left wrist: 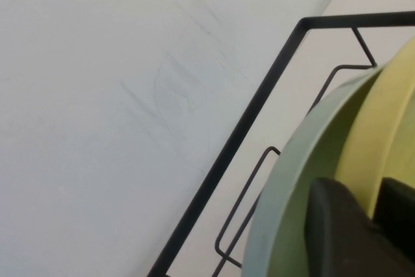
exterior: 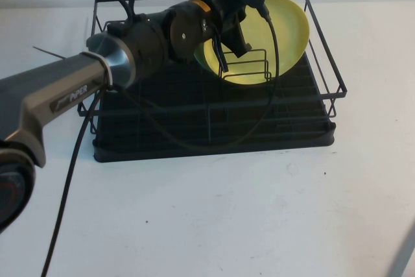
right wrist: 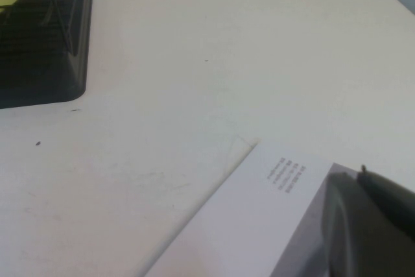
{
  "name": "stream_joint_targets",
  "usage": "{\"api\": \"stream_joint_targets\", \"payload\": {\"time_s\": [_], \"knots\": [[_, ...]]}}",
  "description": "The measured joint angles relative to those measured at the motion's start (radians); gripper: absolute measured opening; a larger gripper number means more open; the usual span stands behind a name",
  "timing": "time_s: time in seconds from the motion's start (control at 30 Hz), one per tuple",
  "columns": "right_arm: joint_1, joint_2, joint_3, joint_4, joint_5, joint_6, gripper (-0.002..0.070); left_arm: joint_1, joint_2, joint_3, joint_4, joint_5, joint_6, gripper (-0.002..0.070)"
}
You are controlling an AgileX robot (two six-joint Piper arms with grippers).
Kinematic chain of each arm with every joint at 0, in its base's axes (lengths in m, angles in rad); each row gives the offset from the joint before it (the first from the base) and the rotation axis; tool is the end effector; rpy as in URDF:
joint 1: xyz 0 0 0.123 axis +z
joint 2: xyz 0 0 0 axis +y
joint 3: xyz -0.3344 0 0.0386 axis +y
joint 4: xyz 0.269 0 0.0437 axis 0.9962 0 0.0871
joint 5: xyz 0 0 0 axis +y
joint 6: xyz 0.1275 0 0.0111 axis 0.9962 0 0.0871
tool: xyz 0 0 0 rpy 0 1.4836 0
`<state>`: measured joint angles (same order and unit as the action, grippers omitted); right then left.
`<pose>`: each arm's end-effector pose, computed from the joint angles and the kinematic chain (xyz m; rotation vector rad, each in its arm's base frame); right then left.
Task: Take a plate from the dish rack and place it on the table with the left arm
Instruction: Grasp the plate from the shelf
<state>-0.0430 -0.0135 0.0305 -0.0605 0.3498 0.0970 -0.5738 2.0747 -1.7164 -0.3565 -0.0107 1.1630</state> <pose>0.0576 -0.0051 0.1609 0.0913 1.8475 -0.0211 0.4925 -0.3178 0.3107 1.1663 1.4168 0.1670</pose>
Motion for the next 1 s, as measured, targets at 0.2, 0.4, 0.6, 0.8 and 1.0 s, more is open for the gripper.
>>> {"api": "stream_joint_targets", "payload": {"time_s": [0.2, 0.4, 0.6, 0.8, 1.0], "knots": [[0.000, 0.000, 0.000, 0.000, 0.000, 0.000, -0.0020, 0.000, 0.000, -0.001, -0.002, 0.021, -0.005, 0.0225], [0.000, 0.000, 0.000, 0.000, 0.000, 0.000, -0.0020, 0.000, 0.000, -0.001, -0.002, 0.033, -0.042, 0.0295], [0.000, 0.000, 0.000, 0.000, 0.000, 0.000, -0.0020, 0.005, 0.005, -0.001, -0.004, 0.031, -0.084, 0.0300], [0.000, 0.000, 0.000, 0.000, 0.000, 0.000, -0.0020, 0.021, 0.013, 0.001, -0.011, 0.044, -0.157, 0.0301], [0.000, 0.000, 0.000, 0.000, 0.000, 0.000, -0.0020, 0.021, 0.020, 0.001, -0.025, 0.047, -0.170, 0.0301]]}}
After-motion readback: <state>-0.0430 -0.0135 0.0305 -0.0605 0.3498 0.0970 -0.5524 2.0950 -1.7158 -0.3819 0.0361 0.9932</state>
